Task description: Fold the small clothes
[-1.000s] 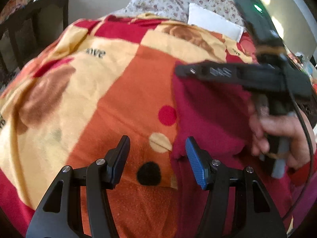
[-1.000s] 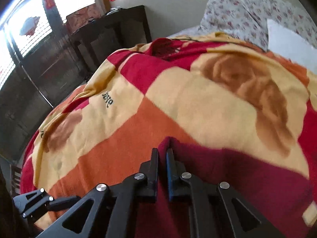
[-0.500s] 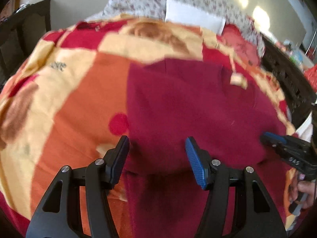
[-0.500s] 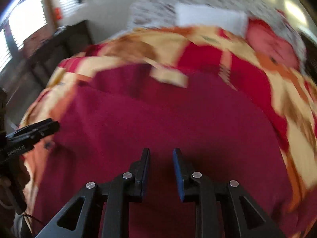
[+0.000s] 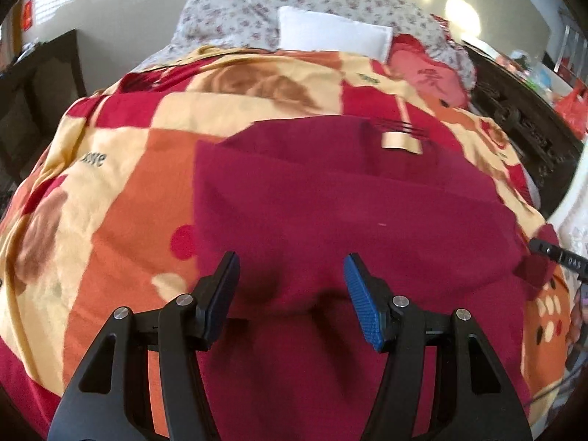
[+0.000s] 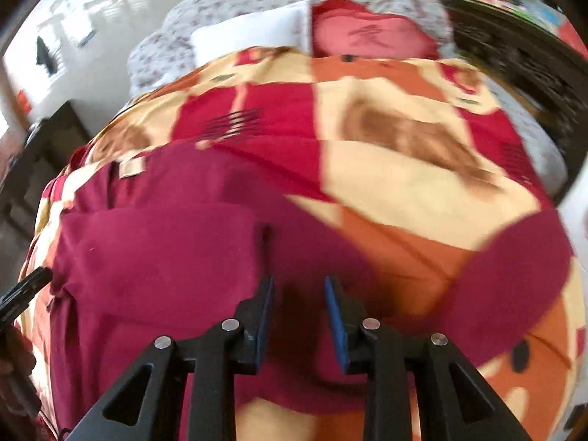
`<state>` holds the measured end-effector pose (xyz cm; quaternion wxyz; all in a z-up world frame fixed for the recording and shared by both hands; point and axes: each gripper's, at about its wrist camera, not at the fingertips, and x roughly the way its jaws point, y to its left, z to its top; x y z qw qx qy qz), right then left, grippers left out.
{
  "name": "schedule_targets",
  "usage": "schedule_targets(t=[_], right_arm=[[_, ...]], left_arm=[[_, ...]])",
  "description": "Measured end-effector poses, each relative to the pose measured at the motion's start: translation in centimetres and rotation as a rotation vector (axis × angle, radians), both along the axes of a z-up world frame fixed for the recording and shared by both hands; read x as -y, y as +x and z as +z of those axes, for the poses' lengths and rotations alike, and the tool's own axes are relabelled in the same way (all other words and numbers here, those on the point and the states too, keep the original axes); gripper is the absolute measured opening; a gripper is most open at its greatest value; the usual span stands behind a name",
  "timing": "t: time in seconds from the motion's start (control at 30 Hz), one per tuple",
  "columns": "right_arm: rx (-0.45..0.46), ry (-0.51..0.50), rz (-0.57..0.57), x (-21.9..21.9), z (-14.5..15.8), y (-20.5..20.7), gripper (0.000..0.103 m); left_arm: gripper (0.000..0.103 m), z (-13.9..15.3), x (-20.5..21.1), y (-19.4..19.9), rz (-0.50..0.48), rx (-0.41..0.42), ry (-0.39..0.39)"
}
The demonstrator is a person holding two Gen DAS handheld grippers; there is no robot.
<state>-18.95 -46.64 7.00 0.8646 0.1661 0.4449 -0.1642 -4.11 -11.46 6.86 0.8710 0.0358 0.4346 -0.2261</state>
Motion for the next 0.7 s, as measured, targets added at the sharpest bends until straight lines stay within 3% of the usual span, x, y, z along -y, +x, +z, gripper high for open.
schedule_targets(t=[0.23,0.3,0.43,0.53,0.6,0.7], right_arm=[[0.017,0.055,-0.276,8.2,0.6,-4.2,0.034],[0.008,0.081,-0.334,10.0,0.3,-4.0,0.041],[0.006,0.129,-0.429,13.1,-0.3,-3.5,0.042],[-0.050,0.160,-0.510,15.2,-1.6,-2.8,0.043],[-0.024,0.212,-0.535,16.1,-2.2,-2.9,0.043],[-0.032,0.214,-0.559,16.6,-2.7,-2.9,0.043]], left_arm=[[0.059,-0.9,2.4,-1.1,-0.052,-0.038,0.013],[0.059,-1.0,2.8,-1.5,-0.062,-0.042,0.014],[0.059,-0.8,3.4,-2.1,-0.082,-0.019,0.043],[0.059,-0.9,3.3,-1.9,-0.079,-0.024,0.048],[0.059,-0.9,3.0,-1.7,-0.070,-0.026,0.045],[0.059,-1.1,2.7,-1.4,-0.056,-0.034,0.046]])
